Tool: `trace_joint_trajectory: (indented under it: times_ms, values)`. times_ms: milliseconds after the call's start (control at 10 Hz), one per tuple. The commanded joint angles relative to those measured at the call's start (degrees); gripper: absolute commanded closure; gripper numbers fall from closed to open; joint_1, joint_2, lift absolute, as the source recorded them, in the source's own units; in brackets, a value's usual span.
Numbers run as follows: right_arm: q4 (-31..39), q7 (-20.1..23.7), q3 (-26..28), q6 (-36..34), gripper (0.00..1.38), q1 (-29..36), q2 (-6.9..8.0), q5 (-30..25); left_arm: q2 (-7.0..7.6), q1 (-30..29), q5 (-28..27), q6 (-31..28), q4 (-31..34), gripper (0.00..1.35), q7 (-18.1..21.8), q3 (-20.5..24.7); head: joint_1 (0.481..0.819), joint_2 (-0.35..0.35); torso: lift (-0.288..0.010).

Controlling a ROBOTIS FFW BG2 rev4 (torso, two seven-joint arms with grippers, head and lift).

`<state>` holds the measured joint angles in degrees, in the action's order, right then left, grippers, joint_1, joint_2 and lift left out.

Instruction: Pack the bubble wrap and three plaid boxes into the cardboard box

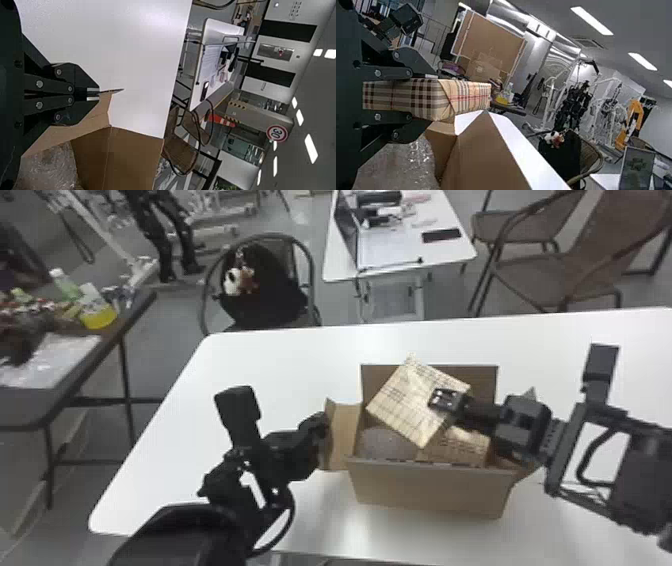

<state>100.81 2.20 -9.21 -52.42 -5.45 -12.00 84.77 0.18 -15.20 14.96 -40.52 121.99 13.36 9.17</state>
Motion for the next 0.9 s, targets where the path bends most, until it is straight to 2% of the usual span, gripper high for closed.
trace_joint_trajectory:
  times_ms: [0,100,200,400,500,700,800]
  values:
    - [-1.49,-0.26,-0.02,2.50,1.25,1.93,1.19,3.12,-0.32,0.00,-0.01,0.00,0.00,1.22,0.00,-0.03,0.695,0.276,-0.132]
    - [-0.87,-2.55,-0.37,7.24,1.25,4.57,2.24,5.06,-0.32,0.00,-0.01,0.00,0.00,1.22,0.00,-0.03,0.695,0.279,-0.132]
    - [-0.43,-4.31,-3.00,13.57,1.25,6.50,2.33,7.43,-0.32,-0.09,-0.01,0.00,0.00,1.22,0.00,0.06,0.695,0.275,-0.132]
    - [-1.40,-3.87,-10.03,25.70,1.25,7.47,0.93,12.35,-0.32,0.00,-0.01,0.00,0.00,1.22,0.00,-0.03,0.695,0.278,-0.132]
    - [-1.75,-4.04,-11.44,28.42,1.25,7.82,1.19,13.93,-0.32,0.00,-0.10,0.00,0.00,1.22,0.00,-0.11,0.695,0.281,-0.132]
    - [-2.02,-7.65,-11.97,28.16,1.25,8.70,1.89,19.12,-0.32,0.00,-0.19,0.00,0.00,1.22,0.00,-0.20,0.695,0.290,-0.132]
    - [-1.22,-9.49,-11.62,27.37,1.00,9.23,1.80,19.91,-0.32,-0.09,-0.10,0.00,0.00,1.22,0.00,-0.03,0.695,0.295,-0.132]
